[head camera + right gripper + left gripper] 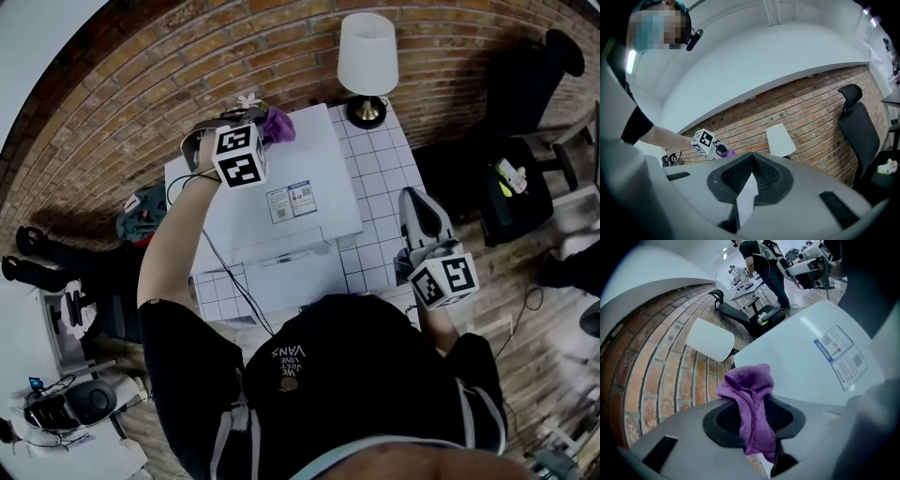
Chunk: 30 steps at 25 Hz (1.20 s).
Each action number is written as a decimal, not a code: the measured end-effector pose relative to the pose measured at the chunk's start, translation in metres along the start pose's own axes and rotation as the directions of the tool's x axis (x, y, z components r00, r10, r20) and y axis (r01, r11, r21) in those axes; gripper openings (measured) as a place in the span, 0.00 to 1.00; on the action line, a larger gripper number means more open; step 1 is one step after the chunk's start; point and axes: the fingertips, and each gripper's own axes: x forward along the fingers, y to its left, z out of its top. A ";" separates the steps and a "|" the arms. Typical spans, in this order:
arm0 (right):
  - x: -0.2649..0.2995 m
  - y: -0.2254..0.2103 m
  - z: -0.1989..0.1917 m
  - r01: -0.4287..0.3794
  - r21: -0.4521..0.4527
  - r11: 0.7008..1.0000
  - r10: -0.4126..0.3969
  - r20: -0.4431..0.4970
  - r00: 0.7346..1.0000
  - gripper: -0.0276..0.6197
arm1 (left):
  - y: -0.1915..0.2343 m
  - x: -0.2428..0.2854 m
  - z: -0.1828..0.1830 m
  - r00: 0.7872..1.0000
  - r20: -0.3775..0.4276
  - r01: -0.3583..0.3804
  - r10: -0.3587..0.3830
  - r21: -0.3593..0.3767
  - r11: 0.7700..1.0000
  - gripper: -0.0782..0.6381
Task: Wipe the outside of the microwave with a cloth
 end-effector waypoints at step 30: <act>0.020 0.111 -0.014 -0.100 -0.025 0.995 0.100 -0.002 0.995 0.04 | -0.071 -0.099 -0.130 0.999 -0.022 -0.030 0.027 -0.111 0.993 0.29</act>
